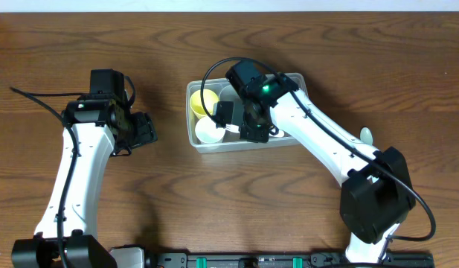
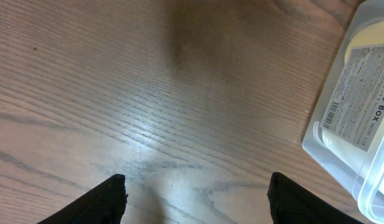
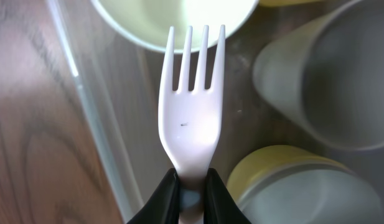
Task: Pack container
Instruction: 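Carry the white fork into the box and release it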
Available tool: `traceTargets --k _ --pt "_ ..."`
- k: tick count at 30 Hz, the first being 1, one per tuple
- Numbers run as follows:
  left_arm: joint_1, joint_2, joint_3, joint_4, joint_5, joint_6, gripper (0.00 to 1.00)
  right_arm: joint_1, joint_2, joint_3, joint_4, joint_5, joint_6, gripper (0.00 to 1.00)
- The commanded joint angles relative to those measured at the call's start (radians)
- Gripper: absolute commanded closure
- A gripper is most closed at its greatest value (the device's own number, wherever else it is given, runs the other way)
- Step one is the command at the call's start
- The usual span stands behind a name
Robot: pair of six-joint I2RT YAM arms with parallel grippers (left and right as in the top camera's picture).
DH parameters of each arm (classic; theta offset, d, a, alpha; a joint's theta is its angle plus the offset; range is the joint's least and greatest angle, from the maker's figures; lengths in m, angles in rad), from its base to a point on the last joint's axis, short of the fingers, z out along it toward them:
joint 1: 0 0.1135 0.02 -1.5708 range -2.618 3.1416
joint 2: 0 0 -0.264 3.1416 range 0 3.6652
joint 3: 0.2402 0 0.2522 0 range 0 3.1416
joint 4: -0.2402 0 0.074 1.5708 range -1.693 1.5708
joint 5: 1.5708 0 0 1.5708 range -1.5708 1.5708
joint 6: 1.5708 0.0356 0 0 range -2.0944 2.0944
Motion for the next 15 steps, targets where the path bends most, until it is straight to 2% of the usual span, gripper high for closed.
traceTargets --k 1,3,6,10,15 --pt "0.006 0.002 0.021 -0.004 -0.004 0.013 0.27 -0.008 0.032 -0.023 -0.003 -0.005 -0.033 0.99" --pt "0.006 0.002 0.021 -0.006 -0.004 0.013 0.26 -0.011 0.041 -0.028 -0.004 -0.005 -0.031 0.94" --pt "0.006 0.002 0.021 -0.01 -0.004 0.013 0.27 -0.011 0.043 -0.032 -0.004 -0.005 -0.029 0.73" --pt "0.006 0.002 0.021 -0.01 -0.004 0.013 0.27 -0.011 0.042 -0.032 0.024 0.021 -0.028 0.67" --pt "0.006 0.002 0.021 -0.01 -0.004 0.013 0.27 -0.027 0.005 0.01 0.08 0.087 0.127 0.65"
